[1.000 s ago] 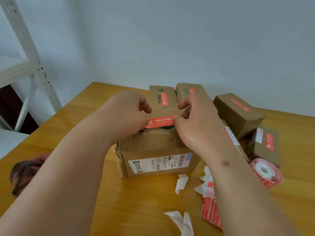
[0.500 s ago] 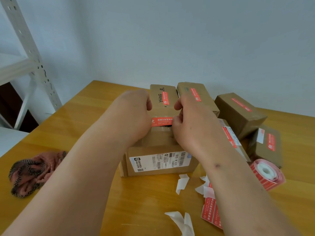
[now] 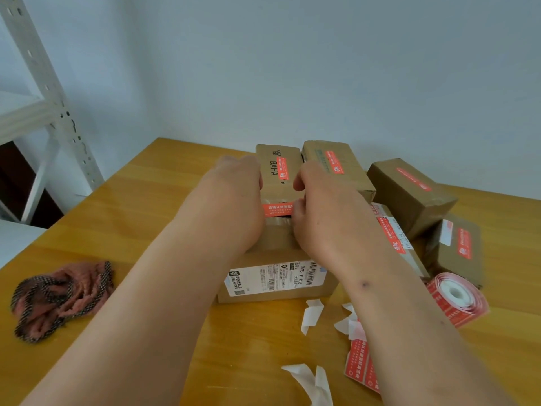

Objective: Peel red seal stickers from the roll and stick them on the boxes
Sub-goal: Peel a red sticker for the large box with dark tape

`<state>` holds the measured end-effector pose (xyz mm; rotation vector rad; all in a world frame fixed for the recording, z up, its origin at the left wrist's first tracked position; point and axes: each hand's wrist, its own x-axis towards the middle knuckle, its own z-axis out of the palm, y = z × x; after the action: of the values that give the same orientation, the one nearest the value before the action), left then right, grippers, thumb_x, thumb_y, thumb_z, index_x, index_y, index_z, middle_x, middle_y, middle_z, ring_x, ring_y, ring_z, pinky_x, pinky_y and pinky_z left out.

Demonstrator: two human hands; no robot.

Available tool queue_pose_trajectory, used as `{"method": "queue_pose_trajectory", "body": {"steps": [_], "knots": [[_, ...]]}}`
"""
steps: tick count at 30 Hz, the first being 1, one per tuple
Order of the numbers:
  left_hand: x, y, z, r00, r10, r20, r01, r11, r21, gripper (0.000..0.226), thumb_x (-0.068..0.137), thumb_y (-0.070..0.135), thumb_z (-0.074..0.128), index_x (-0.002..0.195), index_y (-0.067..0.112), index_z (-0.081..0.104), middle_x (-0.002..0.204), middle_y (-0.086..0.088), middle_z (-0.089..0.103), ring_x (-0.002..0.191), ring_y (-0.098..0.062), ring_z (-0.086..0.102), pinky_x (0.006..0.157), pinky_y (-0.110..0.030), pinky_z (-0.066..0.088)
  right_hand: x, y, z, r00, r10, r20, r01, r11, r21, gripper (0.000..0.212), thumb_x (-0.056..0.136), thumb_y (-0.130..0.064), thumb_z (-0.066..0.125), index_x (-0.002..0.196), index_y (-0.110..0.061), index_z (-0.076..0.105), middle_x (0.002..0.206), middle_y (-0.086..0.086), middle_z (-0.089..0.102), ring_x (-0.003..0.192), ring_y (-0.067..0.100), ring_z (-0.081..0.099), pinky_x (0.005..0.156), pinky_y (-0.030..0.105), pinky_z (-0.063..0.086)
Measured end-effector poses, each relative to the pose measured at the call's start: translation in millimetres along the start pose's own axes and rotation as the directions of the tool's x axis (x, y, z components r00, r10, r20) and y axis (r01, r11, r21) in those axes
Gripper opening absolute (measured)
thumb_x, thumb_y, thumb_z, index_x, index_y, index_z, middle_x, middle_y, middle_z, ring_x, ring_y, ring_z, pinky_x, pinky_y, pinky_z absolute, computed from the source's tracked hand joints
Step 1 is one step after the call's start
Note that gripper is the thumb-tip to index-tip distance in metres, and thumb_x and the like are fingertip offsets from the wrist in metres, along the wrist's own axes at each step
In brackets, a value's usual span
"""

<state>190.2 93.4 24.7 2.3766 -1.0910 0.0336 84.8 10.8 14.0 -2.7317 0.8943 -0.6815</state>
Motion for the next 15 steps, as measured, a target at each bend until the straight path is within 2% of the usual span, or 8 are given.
{"method": "queue_pose_trajectory", "body": {"steps": [8, 10, 12, 13, 15], "knots": [[-6, -1, 3, 0.999, 0.009, -0.035, -0.008, 0.999, 0.037, 0.012, 0.089, 0.017, 0.056, 0.097, 0.024, 0.052, 0.101, 0.003, 0.048, 0.084, -0.020, 0.051, 0.070, -0.035, 0.045, -1, 1, -2, 1.000, -0.007, 0.002, 0.007, 1.000, 0.007, 0.020, 0.088, -0.015, 0.056, 0.101, -0.024, 0.043, 0.073, -0.004, 0.053, 0.065, 0.015, 0.054, 0.057, 0.032, 0.043], [-8, -4, 1, 0.999, 0.000, -0.046, 0.003, 0.999, 0.052, 0.012, 0.089, 0.022, 0.058, 0.099, 0.026, 0.052, 0.099, 0.004, 0.050, 0.085, -0.020, 0.052, 0.070, -0.035, 0.046, -1, 1, -3, 1.000, -0.006, -0.008, 0.006, 1.000, 0.008, 0.020, 0.089, -0.019, 0.056, 0.105, -0.024, 0.045, 0.078, -0.006, 0.054, 0.069, 0.015, 0.055, 0.055, 0.027, 0.040], [-10, -7, 0, 0.999, -0.011, -0.042, 0.013, 0.999, 0.046, 0.014, 0.088, 0.024, 0.059, 0.100, 0.028, 0.051, 0.098, 0.005, 0.052, 0.087, -0.020, 0.054, 0.072, -0.036, 0.048, 0, 4, -4, 1.000, 0.014, -0.012, -0.014, 1.000, -0.002, 0.027, 0.089, -0.023, 0.058, 0.113, -0.025, 0.046, 0.090, -0.009, 0.047, 0.076, 0.011, 0.049, 0.053, 0.016, 0.030], [-11, -8, 0, 0.999, -0.014, -0.037, 0.015, 0.999, 0.032, 0.015, 0.088, 0.023, 0.058, 0.100, 0.028, 0.051, 0.097, 0.006, 0.053, 0.087, -0.020, 0.054, 0.073, -0.036, 0.049, 1, 6, -6, 0.999, 0.034, -0.016, -0.034, 0.999, -0.010, 0.029, 0.089, -0.023, 0.059, 0.115, -0.025, 0.046, 0.096, -0.009, 0.042, 0.079, 0.010, 0.044, 0.054, 0.012, 0.025], [-12, -8, -1, 0.999, -0.020, -0.031, 0.020, 1.000, -0.010, 0.018, 0.087, 0.016, 0.055, 0.100, 0.028, 0.051, 0.097, 0.005, 0.054, 0.086, -0.020, 0.054, 0.073, -0.038, 0.049, 3, 11, -9, 0.995, 0.089, -0.033, -0.089, 0.996, 0.000, 0.029, 0.088, -0.017, 0.059, 0.114, -0.024, 0.047, 0.104, -0.008, 0.035, 0.081, 0.009, 0.038, 0.054, 0.010, 0.024]]}}
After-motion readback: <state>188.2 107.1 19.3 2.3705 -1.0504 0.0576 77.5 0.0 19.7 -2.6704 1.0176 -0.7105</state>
